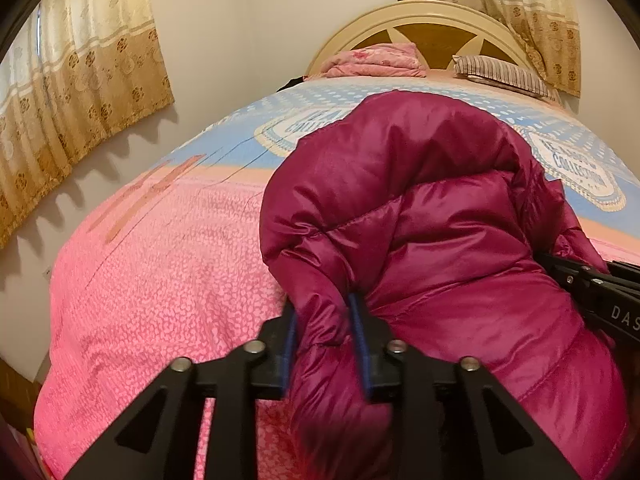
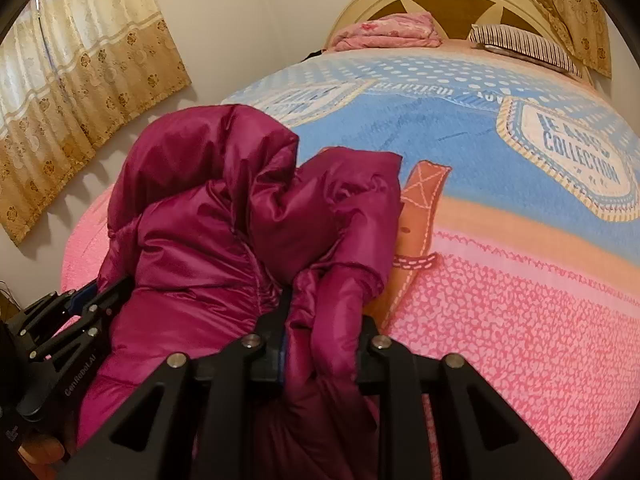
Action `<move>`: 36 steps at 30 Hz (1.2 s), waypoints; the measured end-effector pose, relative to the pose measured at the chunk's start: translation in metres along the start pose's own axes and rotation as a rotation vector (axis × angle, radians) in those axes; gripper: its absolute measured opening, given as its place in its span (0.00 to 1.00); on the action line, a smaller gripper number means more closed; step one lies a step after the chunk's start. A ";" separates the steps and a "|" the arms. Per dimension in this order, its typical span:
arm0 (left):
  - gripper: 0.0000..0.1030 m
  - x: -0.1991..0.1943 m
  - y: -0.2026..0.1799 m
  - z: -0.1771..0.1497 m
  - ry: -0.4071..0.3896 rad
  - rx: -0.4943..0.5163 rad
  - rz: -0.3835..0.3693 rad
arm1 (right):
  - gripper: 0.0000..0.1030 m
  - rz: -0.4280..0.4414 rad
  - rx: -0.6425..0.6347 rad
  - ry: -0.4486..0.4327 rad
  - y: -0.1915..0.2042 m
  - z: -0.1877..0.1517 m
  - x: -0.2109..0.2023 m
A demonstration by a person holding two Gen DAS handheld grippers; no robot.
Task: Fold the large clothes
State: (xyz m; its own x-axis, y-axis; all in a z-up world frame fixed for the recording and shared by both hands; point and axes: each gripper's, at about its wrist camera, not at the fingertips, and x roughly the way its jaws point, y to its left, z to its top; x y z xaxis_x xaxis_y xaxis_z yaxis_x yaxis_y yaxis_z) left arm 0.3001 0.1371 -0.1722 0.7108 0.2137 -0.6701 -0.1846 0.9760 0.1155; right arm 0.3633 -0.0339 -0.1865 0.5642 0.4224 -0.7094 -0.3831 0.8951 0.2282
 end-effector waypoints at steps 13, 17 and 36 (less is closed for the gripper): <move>0.58 0.006 0.009 -0.007 0.011 -0.067 0.012 | 0.36 -0.027 0.004 0.034 -0.001 0.002 0.010; 0.59 0.003 0.008 -0.006 0.017 -0.063 0.008 | 0.37 -0.045 -0.009 0.045 0.000 0.003 0.010; 0.66 -0.145 0.043 -0.022 -0.165 -0.105 0.004 | 0.72 -0.113 -0.102 -0.179 0.040 -0.013 -0.117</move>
State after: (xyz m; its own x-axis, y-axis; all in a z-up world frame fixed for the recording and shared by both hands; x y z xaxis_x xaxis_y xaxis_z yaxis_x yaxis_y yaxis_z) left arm 0.1739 0.1476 -0.0862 0.8099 0.2301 -0.5396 -0.2516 0.9672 0.0347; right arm 0.2723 -0.0496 -0.1027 0.7251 0.3471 -0.5948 -0.3767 0.9229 0.0794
